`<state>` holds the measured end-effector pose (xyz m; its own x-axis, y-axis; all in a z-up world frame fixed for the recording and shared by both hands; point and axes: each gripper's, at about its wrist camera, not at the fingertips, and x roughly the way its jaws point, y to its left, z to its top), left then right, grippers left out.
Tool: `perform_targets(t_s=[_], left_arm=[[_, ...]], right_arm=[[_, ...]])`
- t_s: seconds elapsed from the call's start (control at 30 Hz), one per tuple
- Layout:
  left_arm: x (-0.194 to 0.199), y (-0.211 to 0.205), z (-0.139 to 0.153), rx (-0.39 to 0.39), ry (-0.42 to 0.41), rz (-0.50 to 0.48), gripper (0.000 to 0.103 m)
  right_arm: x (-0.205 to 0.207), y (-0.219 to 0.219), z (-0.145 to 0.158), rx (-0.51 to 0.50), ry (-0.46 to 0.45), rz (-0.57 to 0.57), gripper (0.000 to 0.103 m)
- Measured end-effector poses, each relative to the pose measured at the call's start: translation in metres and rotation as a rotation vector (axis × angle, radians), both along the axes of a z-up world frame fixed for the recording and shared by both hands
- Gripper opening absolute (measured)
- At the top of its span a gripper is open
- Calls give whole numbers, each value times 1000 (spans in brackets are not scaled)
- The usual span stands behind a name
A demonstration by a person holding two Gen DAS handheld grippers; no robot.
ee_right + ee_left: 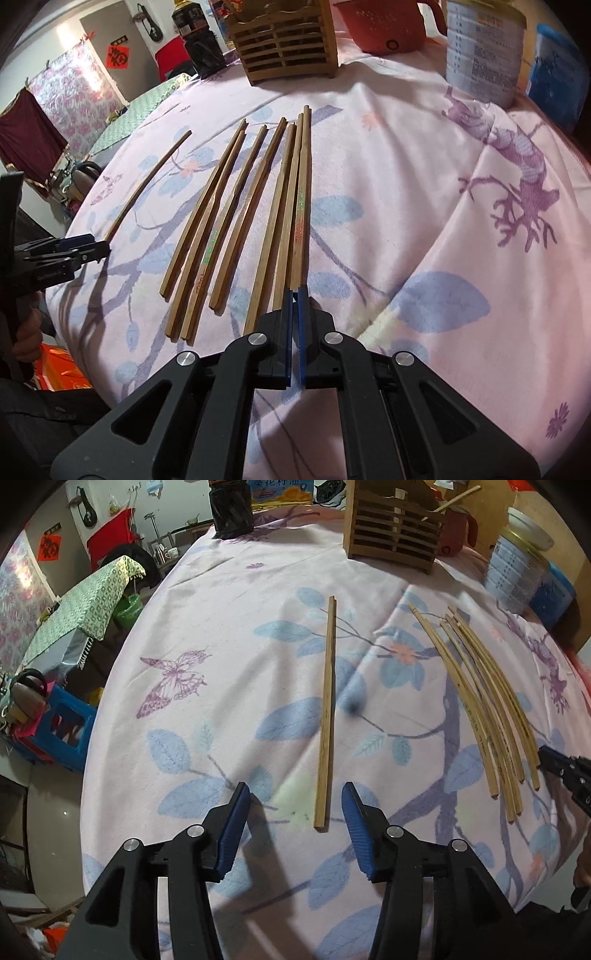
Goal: Organize utensils
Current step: 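Close the left tool on one chopstick while the right tool grasps another, then lift both held chopsticks and carry them over the wooden holder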
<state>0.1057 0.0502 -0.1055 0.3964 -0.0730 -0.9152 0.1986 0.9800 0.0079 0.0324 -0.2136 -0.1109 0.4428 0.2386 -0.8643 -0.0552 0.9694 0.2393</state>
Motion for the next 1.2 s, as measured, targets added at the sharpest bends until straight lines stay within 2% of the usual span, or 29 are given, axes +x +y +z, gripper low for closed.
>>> perform_targets(t_s=[0.13, 0.2, 0.27, 0.4, 0.57, 0.87, 0.93, 1.03, 1.07, 1.1, 1.2], left_arm=[[-2, 1, 0, -9, -4, 7, 49], [-3, 2, 1, -11, -13, 6, 40], [-6, 1, 2, -24, -19, -10, 7], [-9, -5, 2, -28, -16, -40, 5], [-9, -2, 17, -33, -32, -30, 5], [-7, -4, 85, -75, -161, -35, 5], [-7, -5, 102, -90, -194, -40, 5], [-8, -9, 115, -103, -219, -53, 5], [-9, -10, 117, -106, -221, -56, 5], [-9, -11, 118, -109, -221, -58, 5], [-10, -12, 116, -106, -213, -61, 5]], right_arm=[[-2, 1, 0, -9, -16, 5, 7], [-3, 2, 0, -11, -26, 6, 7], [-2, 0, -1, -4, -26, -1, 4], [-6, -6, 2, 9, -18, -22, 3], [-14, -15, 22, -2, -68, -53, 3], [-17, -35, 87, -9, -225, -114, 2], [-14, -37, 96, -5, -237, -108, 2], [-7, -35, 85, 7, -182, -85, 12], [-6, -34, 76, 6, -159, -79, 21], [-5, -33, 64, -2, -128, -74, 24], [-6, -29, 36, -30, -69, -65, 24]])
